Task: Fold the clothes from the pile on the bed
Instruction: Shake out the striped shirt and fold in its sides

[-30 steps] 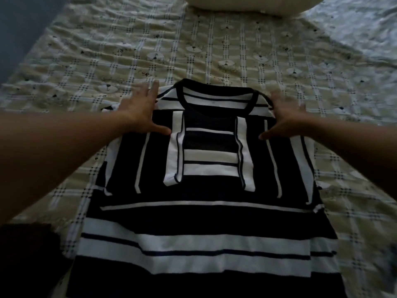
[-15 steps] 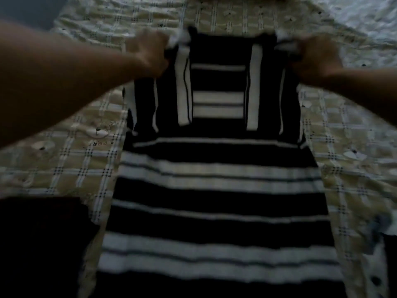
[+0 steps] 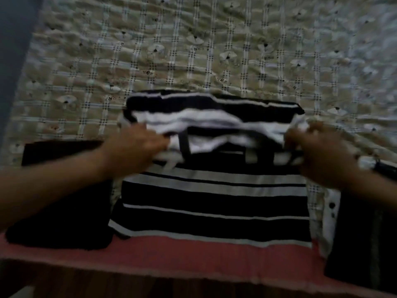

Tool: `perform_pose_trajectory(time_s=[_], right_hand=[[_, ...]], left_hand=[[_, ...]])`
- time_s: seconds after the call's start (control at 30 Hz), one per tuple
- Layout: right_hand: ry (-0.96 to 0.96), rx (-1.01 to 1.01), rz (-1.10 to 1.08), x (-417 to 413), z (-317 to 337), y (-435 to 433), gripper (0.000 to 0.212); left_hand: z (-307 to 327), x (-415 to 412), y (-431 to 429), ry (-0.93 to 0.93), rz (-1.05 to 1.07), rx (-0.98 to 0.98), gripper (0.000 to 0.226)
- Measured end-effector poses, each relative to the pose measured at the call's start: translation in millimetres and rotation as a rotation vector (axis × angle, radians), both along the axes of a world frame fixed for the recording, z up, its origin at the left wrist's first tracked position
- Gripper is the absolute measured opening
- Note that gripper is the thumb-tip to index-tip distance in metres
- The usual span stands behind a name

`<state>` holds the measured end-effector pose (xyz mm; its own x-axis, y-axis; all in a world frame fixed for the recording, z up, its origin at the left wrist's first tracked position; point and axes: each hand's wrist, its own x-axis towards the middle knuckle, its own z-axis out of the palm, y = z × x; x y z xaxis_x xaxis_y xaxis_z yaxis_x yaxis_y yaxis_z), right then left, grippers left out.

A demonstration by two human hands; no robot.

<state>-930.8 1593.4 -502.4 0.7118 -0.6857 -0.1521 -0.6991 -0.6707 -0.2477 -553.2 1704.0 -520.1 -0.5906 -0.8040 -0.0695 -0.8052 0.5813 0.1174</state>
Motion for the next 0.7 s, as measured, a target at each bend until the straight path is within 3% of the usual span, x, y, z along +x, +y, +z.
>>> perform_pose_trajectory(time_s=[0.03,0.07,0.1,0.17,0.2,0.27,0.33,0.37,0.4,0.47,0.5,0.57,0.63,0.7], right_hand=[[0.045,0.081,0.022,-14.5,-11.2,18.6,0.044],[0.156,0.184,0.003,-28.9,-23.4,43.7,0.046],[0.296,0.288,0.04,-47.2,-40.9,69.1,0.046],[0.519,0.311,0.181,-72.4,-72.9,101.2,0.038],[0.636,0.373,0.204,-81.0,-82.2,111.7,0.031],[0.836,0.629,0.242,-88.5,-89.7,126.7,0.031],[0.854,0.682,0.203,-80.7,-87.3,118.7,0.015],[0.789,0.636,0.126,-73.3,-83.2,105.4,0.008],[0.659,0.561,0.038,-66.5,-79.2,88.6,0.019],[0.306,0.459,-0.17,-53.1,-72.1,51.9,0.021],[0.136,0.394,-0.248,-46.6,-70.8,30.4,0.018],[-0.027,0.233,-0.368,-36.1,-74.5,-16.7,0.029],[0.015,0.116,-0.431,-28.7,-81.2,-60.4,0.053],[0.061,0.225,-0.452,-26.3,-88.3,-90.6,0.067]], left_hand=[[-14.3,-3.0,20.8,-0.008,-0.04,0.036,0.034],[-20.3,-13.1,52.3,-0.129,-0.027,0.166,0.038],[-29.3,-21.6,81.2,-0.233,-0.053,0.314,0.045],[-37.2,-32.3,114.1,-0.418,-0.081,0.7,0.055],[-34.2,-34.7,119.7,-0.495,-0.077,0.903,0.054],[-32.7,-30.9,120.8,-0.456,-0.081,1.034,0.039],[-36.5,-22.6,110.9,-0.242,0.028,0.916,0.014],[-38.2,-17.4,100.2,-0.099,0.136,0.788,0.014],[-40.9,-12.6,86.6,0.038,0.243,0.624,0.015],[-49.1,-4.1,49.8,0.207,0.458,0.303,0.005],[-54.4,0.8,28.0,0.22,0.573,0.186,0.014],[-68.0,13.6,-12.8,0.154,0.771,0.094,0.038],[-85.3,28.3,-43.0,0.023,0.909,0.067,0.05],[-99.3,37.4,-58.9,-0.015,1.001,0.098,0.05]])
